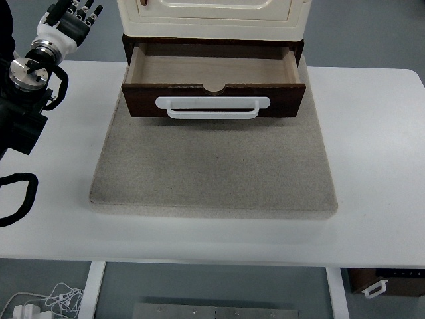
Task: Close drawer under combined cabinet
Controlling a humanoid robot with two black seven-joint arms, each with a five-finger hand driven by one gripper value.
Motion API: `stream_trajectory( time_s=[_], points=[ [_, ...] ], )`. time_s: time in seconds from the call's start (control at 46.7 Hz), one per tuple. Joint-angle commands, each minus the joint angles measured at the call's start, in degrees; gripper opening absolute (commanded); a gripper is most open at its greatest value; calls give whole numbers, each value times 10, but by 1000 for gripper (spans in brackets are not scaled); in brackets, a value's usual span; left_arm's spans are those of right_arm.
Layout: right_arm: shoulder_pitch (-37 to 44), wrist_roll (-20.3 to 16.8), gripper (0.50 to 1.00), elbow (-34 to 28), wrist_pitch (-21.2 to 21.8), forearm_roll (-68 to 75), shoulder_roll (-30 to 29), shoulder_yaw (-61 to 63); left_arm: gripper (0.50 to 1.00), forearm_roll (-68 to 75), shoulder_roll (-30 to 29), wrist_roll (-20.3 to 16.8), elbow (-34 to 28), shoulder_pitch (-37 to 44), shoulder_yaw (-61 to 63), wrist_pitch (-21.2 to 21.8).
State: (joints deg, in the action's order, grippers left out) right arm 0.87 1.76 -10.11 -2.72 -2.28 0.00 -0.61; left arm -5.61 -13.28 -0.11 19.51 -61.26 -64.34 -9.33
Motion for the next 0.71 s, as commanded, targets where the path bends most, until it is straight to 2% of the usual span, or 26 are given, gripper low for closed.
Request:
stream_trajectory(
  time_s=[0.0, 0.686],
  points=[
    [0, 0, 952, 0, 0, 0, 0, 0, 1000, 0, -1, -1, 0, -1, -1, 0],
    [0, 0, 952, 0, 0, 1, 0, 0, 1000, 2, -15, 0, -2, -11, 2, -11]
  ],
)
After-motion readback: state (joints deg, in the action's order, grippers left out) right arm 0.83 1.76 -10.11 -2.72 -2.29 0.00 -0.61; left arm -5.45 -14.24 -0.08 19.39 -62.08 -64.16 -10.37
